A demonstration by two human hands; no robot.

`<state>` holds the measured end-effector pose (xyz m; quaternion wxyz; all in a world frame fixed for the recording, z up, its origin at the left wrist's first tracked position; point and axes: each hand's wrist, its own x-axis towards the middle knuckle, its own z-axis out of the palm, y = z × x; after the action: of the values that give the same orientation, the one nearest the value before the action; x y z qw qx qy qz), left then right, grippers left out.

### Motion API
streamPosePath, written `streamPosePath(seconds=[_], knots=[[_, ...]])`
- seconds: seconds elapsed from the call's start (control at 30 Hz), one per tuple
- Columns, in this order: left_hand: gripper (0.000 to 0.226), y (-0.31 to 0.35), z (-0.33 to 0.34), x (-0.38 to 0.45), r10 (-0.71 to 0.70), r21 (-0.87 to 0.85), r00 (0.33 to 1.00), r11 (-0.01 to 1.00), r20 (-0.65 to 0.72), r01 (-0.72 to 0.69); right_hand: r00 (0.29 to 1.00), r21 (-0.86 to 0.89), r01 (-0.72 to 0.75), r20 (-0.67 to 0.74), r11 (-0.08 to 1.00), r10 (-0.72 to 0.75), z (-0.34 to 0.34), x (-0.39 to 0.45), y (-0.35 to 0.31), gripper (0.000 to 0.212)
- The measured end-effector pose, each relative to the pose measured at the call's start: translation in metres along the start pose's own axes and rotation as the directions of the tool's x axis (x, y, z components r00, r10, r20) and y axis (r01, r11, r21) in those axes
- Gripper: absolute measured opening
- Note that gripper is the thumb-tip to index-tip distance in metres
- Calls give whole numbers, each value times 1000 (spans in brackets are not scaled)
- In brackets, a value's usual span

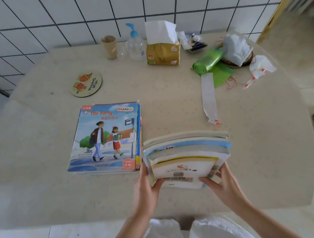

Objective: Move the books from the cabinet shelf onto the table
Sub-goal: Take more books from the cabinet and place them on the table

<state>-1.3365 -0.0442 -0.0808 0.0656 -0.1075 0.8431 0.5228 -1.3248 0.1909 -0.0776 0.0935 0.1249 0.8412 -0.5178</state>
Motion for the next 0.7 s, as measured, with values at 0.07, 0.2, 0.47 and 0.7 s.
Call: streamPosePath(seconds=[0.07,0.2,0.47,0.7], knots=[[70,1,9,2,-26,-31,1000,999,6,26,999,70,-54,2,996,54,-9,5,0,68],[73,23,20,14,-128,-94,991,987,31,130,988,157,-150,57,976,143,-25,22,-7,61],[71,55,28,72,-413,-152,910,899,24,412,856,255,-501,287,827,430,-12,86,-33,55],[71,41,35,99,-632,-153,775,767,-9,623,770,103,-602,339,792,541,5,128,-44,48]])
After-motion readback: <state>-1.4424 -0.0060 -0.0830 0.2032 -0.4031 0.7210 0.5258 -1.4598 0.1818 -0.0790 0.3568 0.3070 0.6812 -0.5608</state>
